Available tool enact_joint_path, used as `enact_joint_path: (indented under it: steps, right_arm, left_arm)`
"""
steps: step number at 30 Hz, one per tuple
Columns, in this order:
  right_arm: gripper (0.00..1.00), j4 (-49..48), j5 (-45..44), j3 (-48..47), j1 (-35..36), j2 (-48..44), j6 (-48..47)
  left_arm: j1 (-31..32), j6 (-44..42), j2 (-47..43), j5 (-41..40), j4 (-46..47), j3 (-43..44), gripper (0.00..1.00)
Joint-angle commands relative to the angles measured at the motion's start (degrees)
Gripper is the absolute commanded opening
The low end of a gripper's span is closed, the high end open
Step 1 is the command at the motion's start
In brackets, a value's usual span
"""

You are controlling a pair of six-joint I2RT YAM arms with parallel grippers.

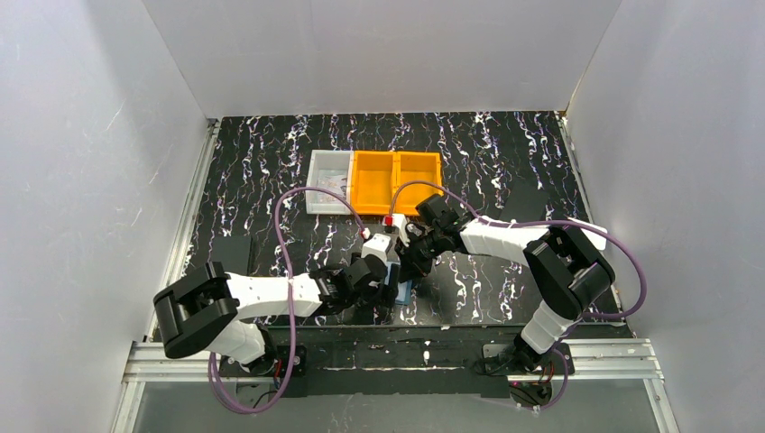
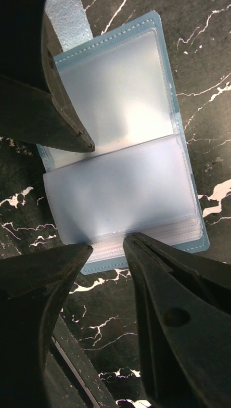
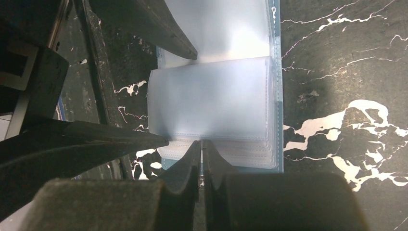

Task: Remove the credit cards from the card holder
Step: Open the card holder at the center of the board.

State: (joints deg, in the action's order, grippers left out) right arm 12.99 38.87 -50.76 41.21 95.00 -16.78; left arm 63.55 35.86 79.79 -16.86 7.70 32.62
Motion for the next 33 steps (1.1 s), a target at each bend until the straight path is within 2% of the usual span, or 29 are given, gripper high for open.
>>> enact_joint_path:
  steps: [1, 6, 15, 19, 27, 30, 33]
  right_arm:
    - [0.13, 0.13, 0.72, -0.06, -0.25, 0.71, -0.7]
    - [0.13, 0.1, 0.77, -0.13, -0.41, 0.65, -0.74]
    - [0.13, 0.43, 1.12, -0.12, -1.08, 0.0, -1.14]
    - [0.24, 1.76, 5.04, -0.39, -2.02, -1.17, -2.58]
    - [0.44, 4.85, 12.74, -0.07, -3.51, -6.12, -7.65]
    - [0.46, 4.38, 13.19, -0.04, -3.59, -6.53, -7.81]
    - [0.42, 2.58, 12.52, -0.38, -3.04, -5.42, -5.55]
  left_arm:
    - [0.17, 1.85, 1.4, -3.46, -0.91, 1.22, 0.63]
    - [0.18, 2.66, 1.44, -3.9, -2.05, 0.95, 0.38]
    - [0.09, 3.91, -0.82, -5.22, -4.81, 0.28, 0.21]
    - [-0.45, 6.33, -1.61, -4.65, -5.48, -0.54, 0.19]
    - [-2.44, 13.54, -6.17, 2.13, -3.46, -3.52, 0.19]
    - [-2.62, 16.07, -8.02, 4.26, -2.52, -4.21, 0.19]
    - [-2.85, 18.48, -9.81, 6.46, -0.23, -6.05, 0.19]
